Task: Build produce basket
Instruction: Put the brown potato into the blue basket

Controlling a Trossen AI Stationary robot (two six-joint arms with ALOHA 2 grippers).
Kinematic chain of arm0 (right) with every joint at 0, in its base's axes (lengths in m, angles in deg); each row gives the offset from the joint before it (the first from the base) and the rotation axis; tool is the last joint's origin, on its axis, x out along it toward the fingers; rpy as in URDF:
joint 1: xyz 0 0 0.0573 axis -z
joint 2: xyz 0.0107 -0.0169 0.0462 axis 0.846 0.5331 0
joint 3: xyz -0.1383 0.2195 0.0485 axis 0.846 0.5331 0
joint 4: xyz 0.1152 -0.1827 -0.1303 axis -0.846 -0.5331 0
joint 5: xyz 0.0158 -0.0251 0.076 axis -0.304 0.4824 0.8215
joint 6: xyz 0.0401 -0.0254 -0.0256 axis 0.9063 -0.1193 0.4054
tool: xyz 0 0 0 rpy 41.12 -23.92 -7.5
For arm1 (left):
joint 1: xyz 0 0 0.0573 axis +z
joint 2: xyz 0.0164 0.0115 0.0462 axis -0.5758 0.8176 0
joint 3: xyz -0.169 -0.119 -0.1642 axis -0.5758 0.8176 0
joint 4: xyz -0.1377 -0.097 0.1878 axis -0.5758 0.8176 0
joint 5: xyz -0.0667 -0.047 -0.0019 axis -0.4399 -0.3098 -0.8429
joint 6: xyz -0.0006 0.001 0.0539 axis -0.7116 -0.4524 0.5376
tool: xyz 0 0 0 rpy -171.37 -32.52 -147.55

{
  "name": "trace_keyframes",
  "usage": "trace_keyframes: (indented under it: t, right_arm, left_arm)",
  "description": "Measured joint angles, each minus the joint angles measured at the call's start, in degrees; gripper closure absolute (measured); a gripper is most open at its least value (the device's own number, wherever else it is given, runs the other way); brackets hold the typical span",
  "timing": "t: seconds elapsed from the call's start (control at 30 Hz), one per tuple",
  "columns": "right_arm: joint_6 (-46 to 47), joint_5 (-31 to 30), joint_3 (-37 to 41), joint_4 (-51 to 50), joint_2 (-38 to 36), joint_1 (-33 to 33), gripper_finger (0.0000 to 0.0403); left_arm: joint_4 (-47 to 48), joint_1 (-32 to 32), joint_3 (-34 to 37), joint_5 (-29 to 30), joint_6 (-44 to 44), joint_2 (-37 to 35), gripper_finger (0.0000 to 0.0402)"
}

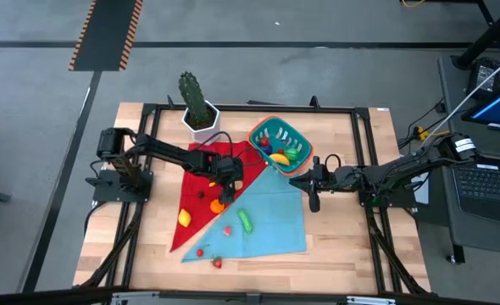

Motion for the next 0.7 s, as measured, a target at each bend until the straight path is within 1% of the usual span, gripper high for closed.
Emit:
trace_keyframes:
  t: [0.17, 0.37, 0.5, 0.7]
  right_arm:
    - [0.0, -0.01, 0.0, 0.0, 0.0, 0.0, 0.0356]
    - [0.0, -0.02, 0.0, -0.27, 0.0, 0.0, 0.0356]
    - [0.97, -0.02, -0.02, -1.44, -0.02, 0.0, 0.0356]
    - [1.79, -0.08, 0.0, -2.64, 0.18, 0.0, 0.0356]
  left_arm:
    - [-0.22, -1.11, 0.0, -0.03, 0.0, 0.02, 0.0141]
    - [-1.92, -1.22, -0.13, 0.2, 0.0, 2.04, 0.0142]
    - [-1.78, -1.2, -0.15, 0.41, 0.72, 3.74, 0.0151]
    - [-0.94, -0.91, 0.02, 0.79, 1.49, 2.55, 0.0167]
